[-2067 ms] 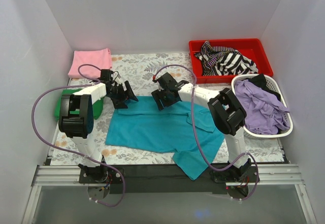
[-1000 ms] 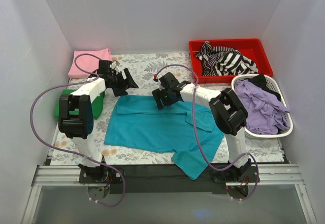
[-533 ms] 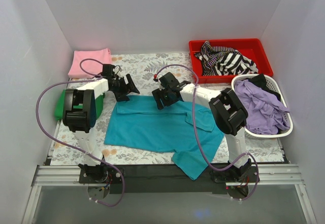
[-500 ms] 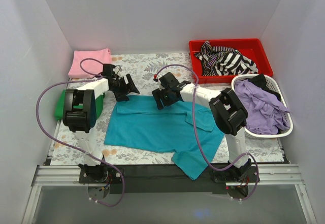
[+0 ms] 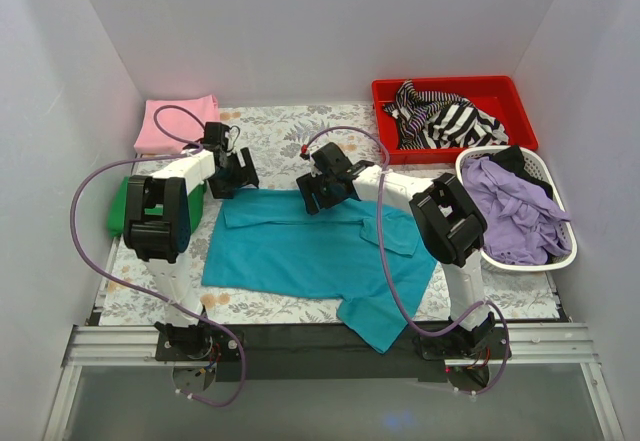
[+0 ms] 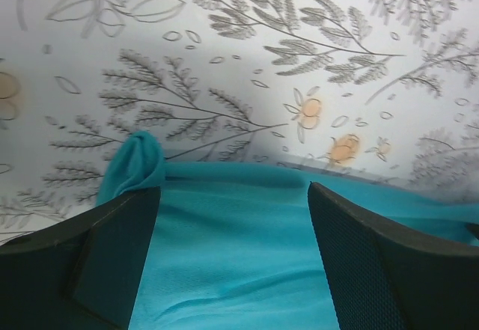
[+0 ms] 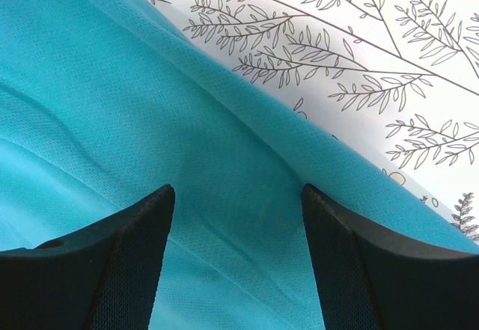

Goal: Fold and stack the t-shirts
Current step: Fold the tshirt

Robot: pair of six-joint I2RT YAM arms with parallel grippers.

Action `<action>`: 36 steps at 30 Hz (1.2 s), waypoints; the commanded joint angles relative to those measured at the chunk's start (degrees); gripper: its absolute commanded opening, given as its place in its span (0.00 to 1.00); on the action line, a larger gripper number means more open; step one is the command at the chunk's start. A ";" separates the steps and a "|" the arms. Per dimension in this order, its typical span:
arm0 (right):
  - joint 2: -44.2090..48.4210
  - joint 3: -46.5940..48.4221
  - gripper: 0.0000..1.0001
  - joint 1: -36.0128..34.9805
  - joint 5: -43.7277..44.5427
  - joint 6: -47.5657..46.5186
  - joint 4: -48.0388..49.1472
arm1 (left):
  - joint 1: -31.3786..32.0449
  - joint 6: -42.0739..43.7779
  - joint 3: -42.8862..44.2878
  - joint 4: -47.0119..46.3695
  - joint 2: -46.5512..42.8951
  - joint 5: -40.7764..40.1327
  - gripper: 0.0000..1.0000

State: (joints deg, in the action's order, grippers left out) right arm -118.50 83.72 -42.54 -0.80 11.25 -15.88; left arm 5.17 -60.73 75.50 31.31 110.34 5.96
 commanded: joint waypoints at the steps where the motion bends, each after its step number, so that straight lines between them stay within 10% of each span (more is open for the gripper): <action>1: -3.67 -2.34 0.75 0.09 0.45 1.32 -5.39 | -0.77 3.07 -0.09 4.28 -1.89 -12.62 0.80; 11: -3.06 -1.90 0.75 0.09 0.62 1.06 -5.48 | -1.82 1.59 1.74 4.19 -3.30 -20.36 0.88; 36: 19.44 -10.06 0.82 3.08 19.60 1.66 -13.38 | 1.60 2.37 0.79 -2.57 -8.22 25.50 0.89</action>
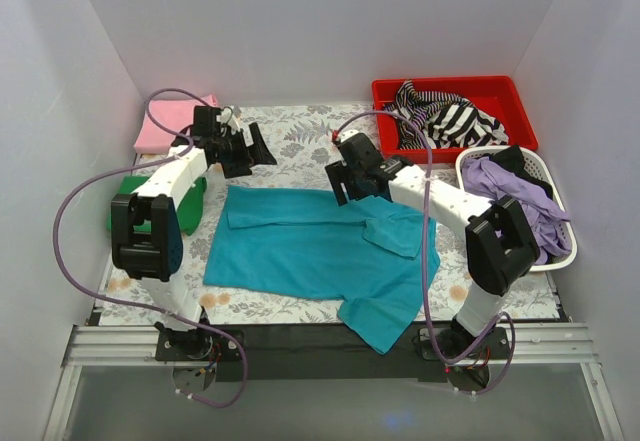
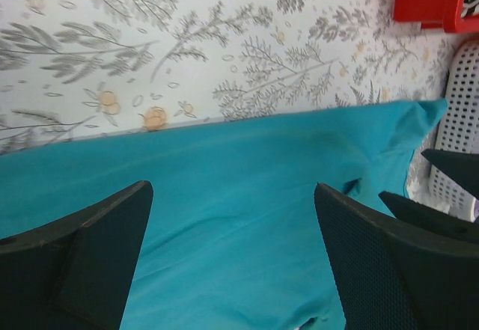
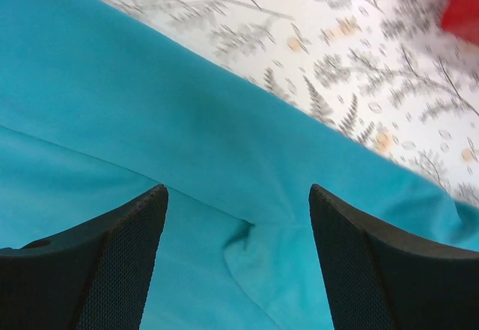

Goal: Fold and stack the t-shirts
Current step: Fold the tshirt

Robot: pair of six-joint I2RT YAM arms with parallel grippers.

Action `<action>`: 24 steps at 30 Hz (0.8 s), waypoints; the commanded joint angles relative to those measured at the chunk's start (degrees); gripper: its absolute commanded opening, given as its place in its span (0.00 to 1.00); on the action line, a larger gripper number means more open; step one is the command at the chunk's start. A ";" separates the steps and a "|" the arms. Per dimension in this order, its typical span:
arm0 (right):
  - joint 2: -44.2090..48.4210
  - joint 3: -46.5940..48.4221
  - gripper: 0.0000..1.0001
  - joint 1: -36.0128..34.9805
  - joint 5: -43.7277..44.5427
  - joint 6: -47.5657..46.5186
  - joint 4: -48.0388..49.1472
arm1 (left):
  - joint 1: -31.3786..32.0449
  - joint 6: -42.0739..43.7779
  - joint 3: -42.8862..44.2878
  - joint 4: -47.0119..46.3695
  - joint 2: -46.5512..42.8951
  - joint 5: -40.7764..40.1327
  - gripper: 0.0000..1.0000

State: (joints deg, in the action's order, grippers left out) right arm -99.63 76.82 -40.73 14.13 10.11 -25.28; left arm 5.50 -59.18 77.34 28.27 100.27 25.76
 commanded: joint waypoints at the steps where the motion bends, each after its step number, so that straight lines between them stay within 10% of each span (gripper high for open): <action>1: 1.37 -5.43 0.82 1.96 4.85 3.42 -4.08 | 1.44 0.82 -1.14 0.56 2.64 6.40 0.89; 15: 0.51 -14.68 0.82 12.60 -3.93 5.10 -0.83 | 2.06 1.34 -2.90 3.98 9.32 -5.42 0.89; 24: -15.04 -1.70 0.81 12.69 -9.91 2.11 -0.74 | 0.31 1.61 1.50 9.70 14.60 -18.46 0.94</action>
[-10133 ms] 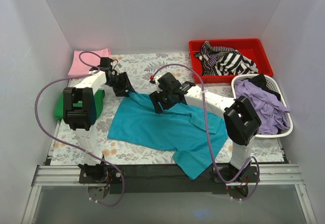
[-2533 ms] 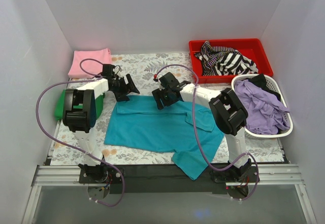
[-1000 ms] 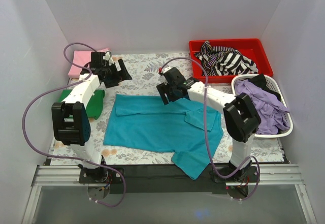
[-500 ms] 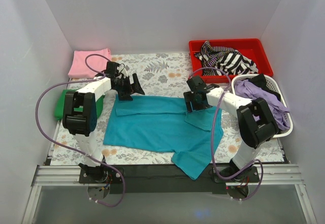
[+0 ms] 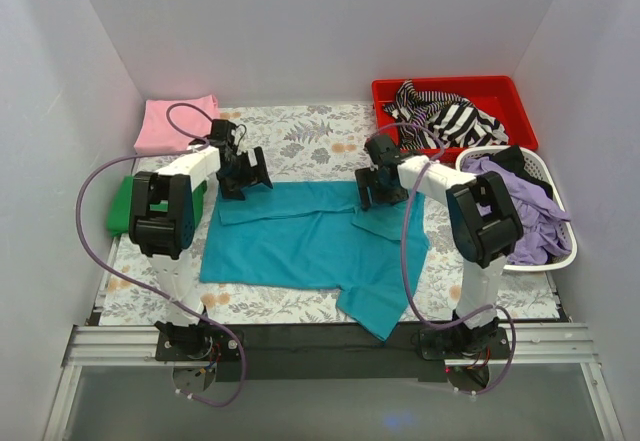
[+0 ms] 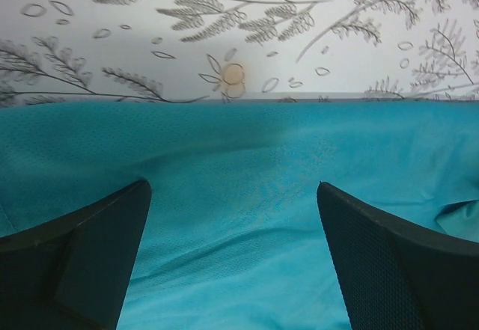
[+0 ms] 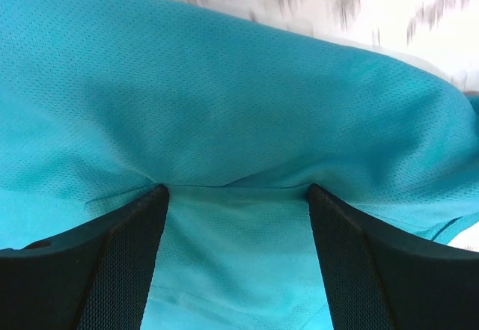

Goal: Fold and stack the t-shirts
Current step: Fold the tshirt

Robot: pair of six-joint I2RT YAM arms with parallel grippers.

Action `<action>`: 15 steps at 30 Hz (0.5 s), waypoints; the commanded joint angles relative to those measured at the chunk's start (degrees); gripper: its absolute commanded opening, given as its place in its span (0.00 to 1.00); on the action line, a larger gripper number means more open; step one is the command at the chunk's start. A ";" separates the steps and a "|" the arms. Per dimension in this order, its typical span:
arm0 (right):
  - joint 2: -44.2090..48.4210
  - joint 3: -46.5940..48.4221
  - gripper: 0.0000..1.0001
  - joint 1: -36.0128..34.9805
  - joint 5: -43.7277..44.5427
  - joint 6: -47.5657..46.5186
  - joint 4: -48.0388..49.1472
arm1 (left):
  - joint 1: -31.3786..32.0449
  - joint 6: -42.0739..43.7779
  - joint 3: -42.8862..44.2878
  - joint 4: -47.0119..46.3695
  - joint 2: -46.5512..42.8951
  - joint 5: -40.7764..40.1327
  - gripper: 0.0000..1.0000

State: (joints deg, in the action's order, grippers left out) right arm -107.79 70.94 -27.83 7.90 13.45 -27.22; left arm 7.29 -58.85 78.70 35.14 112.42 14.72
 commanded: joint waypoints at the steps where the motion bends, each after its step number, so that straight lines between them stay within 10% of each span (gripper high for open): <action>1: -8.39 6.65 0.81 -0.12 -3.77 -1.50 0.51 | -2.01 1.28 -0.21 2.66 3.06 -7.86 0.94; 15: -11.14 17.57 0.82 0.24 2.82 -5.80 -2.84 | -4.56 1.37 6.73 3.45 2.89 -12.26 0.97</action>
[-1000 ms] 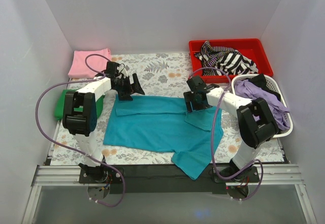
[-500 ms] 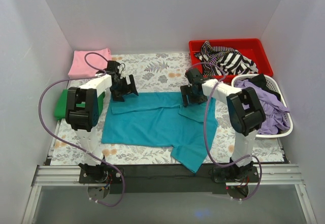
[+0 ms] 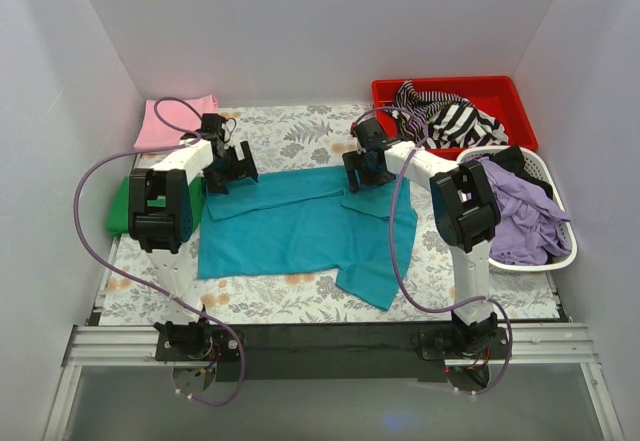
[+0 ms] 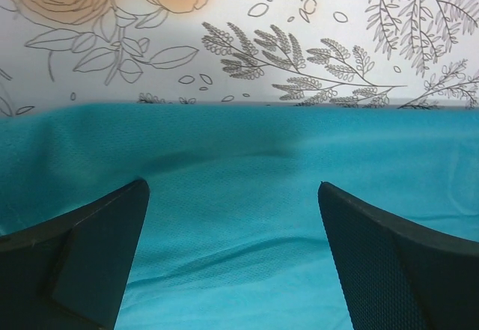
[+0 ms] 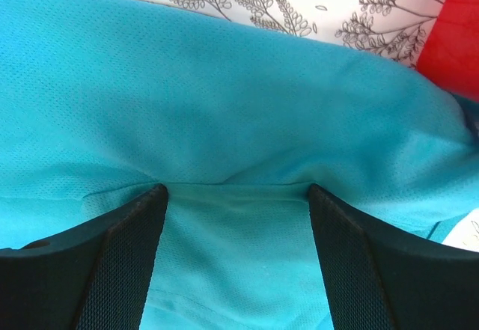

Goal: Fold and stack the t-shirts
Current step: Fold the tshirt

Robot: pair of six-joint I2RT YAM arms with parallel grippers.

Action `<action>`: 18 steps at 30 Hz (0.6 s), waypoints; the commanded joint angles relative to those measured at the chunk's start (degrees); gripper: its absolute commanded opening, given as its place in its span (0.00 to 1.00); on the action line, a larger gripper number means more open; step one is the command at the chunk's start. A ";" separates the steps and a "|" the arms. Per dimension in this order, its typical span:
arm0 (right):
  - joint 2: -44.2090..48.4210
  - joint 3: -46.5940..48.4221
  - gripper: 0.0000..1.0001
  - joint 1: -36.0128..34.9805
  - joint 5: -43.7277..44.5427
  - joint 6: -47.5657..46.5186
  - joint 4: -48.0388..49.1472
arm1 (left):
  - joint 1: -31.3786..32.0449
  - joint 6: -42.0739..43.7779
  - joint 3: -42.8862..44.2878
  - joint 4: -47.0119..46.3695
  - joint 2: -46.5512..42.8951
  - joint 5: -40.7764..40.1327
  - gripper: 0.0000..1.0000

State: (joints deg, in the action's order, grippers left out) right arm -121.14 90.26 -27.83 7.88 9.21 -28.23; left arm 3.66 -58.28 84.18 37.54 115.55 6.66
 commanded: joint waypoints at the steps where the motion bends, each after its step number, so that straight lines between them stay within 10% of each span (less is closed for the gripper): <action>1: 3.10 -2.27 0.82 0.24 3.19 -2.00 -0.87 | -1.02 0.98 1.33 1.04 -0.32 -3.93 0.97; 18: 39.04 -27.66 0.98 0.15 -3.82 4.57 3.19 | -1.02 -3.33 -9.38 -2.04 -19.30 15.91 0.98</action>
State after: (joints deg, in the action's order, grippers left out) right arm -84.51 68.42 -27.77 7.94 8.34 -22.31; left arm 3.05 -59.75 78.28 33.82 100.66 16.60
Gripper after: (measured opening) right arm 0.984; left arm 0.975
